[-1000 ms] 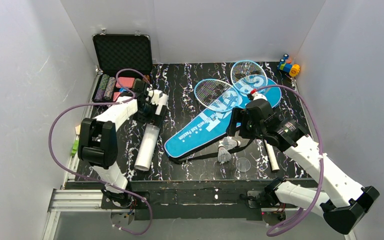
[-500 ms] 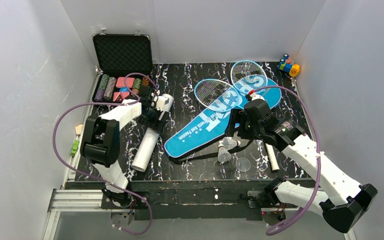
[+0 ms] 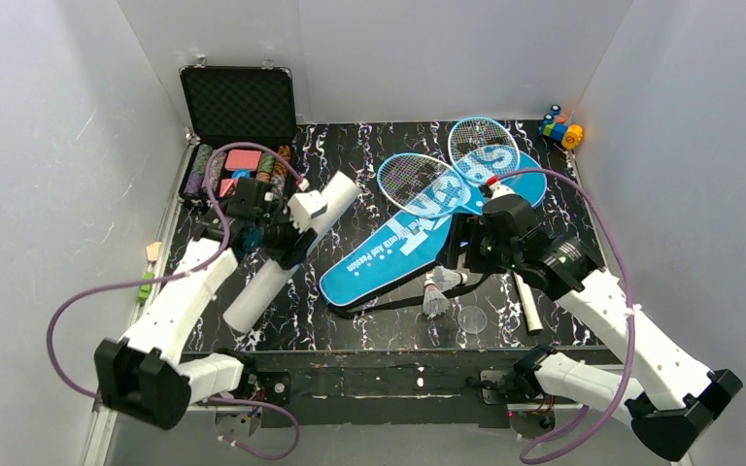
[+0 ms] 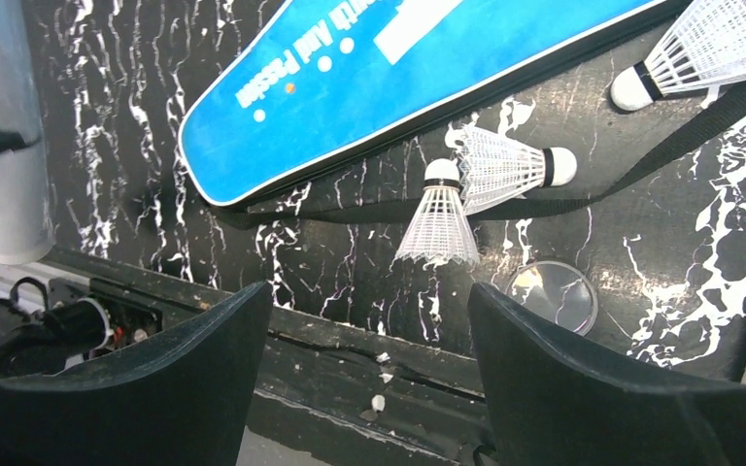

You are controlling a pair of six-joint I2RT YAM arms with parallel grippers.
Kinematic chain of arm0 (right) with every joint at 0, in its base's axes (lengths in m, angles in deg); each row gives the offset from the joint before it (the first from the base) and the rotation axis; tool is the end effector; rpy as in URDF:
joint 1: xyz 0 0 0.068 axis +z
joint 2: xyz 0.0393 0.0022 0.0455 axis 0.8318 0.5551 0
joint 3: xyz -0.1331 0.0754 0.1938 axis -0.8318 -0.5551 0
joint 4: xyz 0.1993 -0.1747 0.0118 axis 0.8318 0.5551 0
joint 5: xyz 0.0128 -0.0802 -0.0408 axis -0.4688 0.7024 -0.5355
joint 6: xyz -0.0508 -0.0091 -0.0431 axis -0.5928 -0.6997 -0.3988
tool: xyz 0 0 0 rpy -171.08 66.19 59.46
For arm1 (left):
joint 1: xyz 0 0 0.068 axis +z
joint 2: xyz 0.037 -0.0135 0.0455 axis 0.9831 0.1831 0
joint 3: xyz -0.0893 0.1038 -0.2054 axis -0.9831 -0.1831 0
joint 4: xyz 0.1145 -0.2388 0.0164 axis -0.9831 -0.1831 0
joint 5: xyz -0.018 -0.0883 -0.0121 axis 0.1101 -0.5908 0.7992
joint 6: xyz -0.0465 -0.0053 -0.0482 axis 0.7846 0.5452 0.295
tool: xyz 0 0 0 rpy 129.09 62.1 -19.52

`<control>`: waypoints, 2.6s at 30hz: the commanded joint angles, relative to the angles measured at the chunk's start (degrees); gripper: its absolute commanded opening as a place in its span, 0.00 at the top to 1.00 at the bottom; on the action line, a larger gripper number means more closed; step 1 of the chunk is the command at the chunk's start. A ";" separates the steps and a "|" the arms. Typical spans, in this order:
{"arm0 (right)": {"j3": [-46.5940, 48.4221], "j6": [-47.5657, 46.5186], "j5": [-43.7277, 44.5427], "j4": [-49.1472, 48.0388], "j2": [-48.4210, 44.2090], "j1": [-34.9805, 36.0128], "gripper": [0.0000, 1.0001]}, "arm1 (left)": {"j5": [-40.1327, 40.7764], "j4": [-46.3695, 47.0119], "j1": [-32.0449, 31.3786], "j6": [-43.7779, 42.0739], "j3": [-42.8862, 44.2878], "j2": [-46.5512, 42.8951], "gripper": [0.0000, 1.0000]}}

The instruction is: Pack up the badminton gear

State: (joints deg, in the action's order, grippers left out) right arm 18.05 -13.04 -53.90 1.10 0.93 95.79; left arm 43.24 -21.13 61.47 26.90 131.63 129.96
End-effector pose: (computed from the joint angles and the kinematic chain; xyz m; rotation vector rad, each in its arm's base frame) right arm 0.1766 0.1360 0.3117 0.0281 2.3472 0.5278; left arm 0.2453 -0.0963 0.2558 1.1020 2.2634 -0.3114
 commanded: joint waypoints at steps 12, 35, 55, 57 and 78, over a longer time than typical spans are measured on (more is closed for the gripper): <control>-13.34 5.84 -3.37 -6.13 -0.71 0.38 0.32 | -9.97 -16.77 -1.53 -19.09 -7.44 -26.42 0.51; -29.76 36.72 -8.22 -20.08 -6.85 3.06 0.22 | -10.63 -18.60 -1.56 -18.97 -7.57 -27.70 0.57; -26.24 46.69 11.38 -17.87 5.42 5.29 0.44 | -8.75 -19.48 -1.53 -19.01 -9.45 -31.15 0.55; -25.92 46.77 11.82 -17.76 6.10 5.48 0.47 | -8.65 -19.55 -1.53 -18.93 -9.45 -31.16 0.55; -12.99 33.50 13.12 -14.03 7.91 13.99 0.99 | -8.01 -21.93 -1.53 -20.67 -12.69 -35.01 0.56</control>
State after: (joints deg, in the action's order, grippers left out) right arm -1.08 27.49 -42.18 -14.49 9.70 106.56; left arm 36.18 -41.08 60.18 6.42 119.82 96.21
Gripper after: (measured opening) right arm 0.022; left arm 0.510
